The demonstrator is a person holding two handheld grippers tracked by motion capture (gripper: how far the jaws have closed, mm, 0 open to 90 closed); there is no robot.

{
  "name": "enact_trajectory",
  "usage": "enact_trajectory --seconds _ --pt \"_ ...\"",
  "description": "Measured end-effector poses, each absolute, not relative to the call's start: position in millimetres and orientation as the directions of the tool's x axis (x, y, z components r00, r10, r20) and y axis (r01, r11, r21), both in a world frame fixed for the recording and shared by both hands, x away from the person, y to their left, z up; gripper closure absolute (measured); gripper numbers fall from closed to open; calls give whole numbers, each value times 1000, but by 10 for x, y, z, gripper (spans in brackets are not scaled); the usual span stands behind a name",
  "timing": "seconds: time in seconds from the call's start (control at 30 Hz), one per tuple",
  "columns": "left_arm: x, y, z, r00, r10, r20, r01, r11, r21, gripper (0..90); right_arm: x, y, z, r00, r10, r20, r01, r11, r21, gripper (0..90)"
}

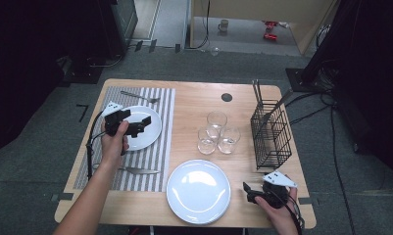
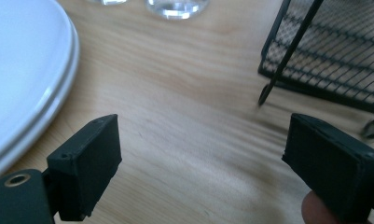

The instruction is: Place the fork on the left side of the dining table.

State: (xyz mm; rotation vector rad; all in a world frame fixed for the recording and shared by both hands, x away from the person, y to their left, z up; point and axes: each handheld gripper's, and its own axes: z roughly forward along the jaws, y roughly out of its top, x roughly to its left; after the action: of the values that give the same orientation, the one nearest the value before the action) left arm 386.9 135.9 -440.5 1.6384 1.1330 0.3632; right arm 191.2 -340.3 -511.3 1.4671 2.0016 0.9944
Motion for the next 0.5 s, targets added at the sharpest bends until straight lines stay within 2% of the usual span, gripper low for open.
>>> enact_trajectory --seconds 0.27,0.5 --pt "3650 1376 -4369 520 808 -278 488 -14 873 14 1844 -3294 -4788 -330 942 60 520 129 844 95" --pt "3508 1409 -4382 514 827 -227 488 -64 871 14 1932 -3149 -4557 -375 925 64 501 144 853 95"
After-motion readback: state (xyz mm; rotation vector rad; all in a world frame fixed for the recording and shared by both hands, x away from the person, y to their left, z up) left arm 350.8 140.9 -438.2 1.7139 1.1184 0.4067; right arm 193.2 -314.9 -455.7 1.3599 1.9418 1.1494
